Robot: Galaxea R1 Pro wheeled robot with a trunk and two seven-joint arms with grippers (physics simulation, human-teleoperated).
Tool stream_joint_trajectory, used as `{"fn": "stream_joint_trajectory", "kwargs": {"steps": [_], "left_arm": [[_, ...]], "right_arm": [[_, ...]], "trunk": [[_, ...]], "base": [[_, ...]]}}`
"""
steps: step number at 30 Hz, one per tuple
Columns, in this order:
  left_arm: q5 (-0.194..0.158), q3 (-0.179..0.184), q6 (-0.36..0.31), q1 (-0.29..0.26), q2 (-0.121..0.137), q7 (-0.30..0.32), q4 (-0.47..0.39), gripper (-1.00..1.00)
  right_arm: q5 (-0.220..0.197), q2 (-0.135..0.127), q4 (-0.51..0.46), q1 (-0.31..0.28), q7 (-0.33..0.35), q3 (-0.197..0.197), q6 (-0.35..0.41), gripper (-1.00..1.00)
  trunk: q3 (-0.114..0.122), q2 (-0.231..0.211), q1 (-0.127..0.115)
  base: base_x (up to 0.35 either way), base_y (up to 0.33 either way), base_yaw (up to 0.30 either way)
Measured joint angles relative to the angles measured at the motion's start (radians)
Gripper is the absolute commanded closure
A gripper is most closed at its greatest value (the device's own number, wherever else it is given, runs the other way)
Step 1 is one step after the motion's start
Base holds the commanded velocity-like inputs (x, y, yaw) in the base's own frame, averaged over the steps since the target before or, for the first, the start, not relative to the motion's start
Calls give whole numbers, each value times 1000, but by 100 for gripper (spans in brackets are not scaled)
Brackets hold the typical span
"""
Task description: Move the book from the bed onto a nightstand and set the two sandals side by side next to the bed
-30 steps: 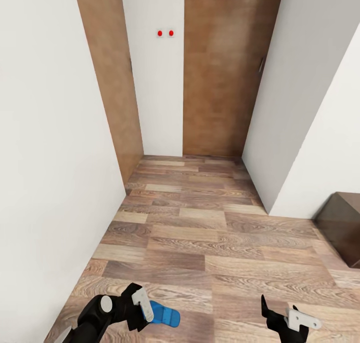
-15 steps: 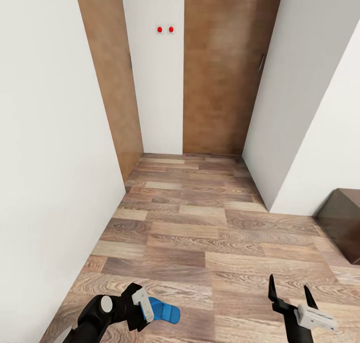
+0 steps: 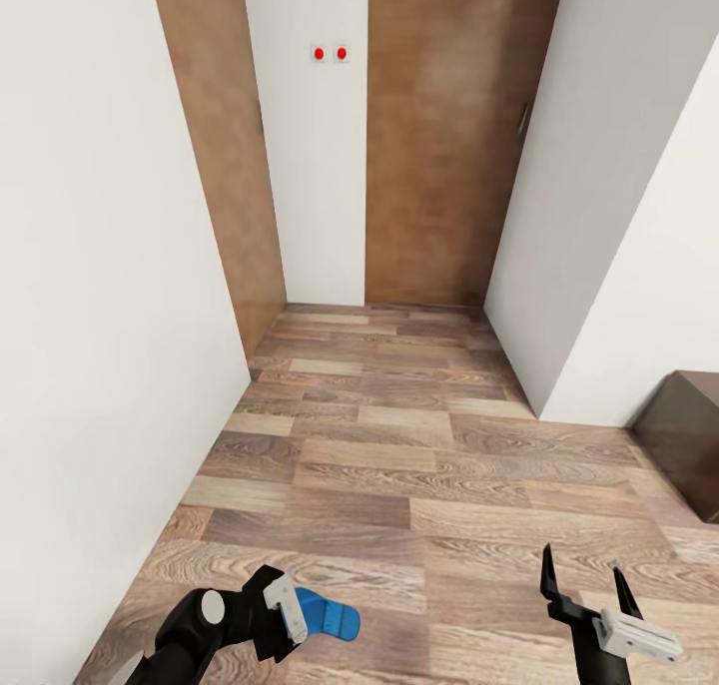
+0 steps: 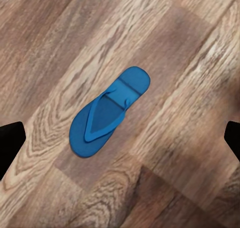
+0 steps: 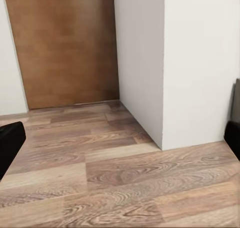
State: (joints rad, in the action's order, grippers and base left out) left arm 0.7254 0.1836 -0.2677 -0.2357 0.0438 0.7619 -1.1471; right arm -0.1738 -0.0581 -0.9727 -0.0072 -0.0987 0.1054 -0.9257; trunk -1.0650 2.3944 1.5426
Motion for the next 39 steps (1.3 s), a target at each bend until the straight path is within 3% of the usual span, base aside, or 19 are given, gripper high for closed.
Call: {"fn": "stream_joint_trajectory", "kwargs": {"steps": [5,29,39], "left_arm": [[-1,0,0,0,0,0,0,-100],[1,-2,4,0,2,-11,0,-100],[2,-1,3,0,1,-16,2,-100]], "right_arm": [[-1,1,4,0,-1,0,0,-100],[-3,5,14,0,0,-3,0,-100],[-3,5,14,0,1,-3,0,-100]], "trunk": [[-16,35,19],[-16,35,19],[-16,35,19]], "base": [[0,0,0],[17,42,0],[150,40,0]]}}
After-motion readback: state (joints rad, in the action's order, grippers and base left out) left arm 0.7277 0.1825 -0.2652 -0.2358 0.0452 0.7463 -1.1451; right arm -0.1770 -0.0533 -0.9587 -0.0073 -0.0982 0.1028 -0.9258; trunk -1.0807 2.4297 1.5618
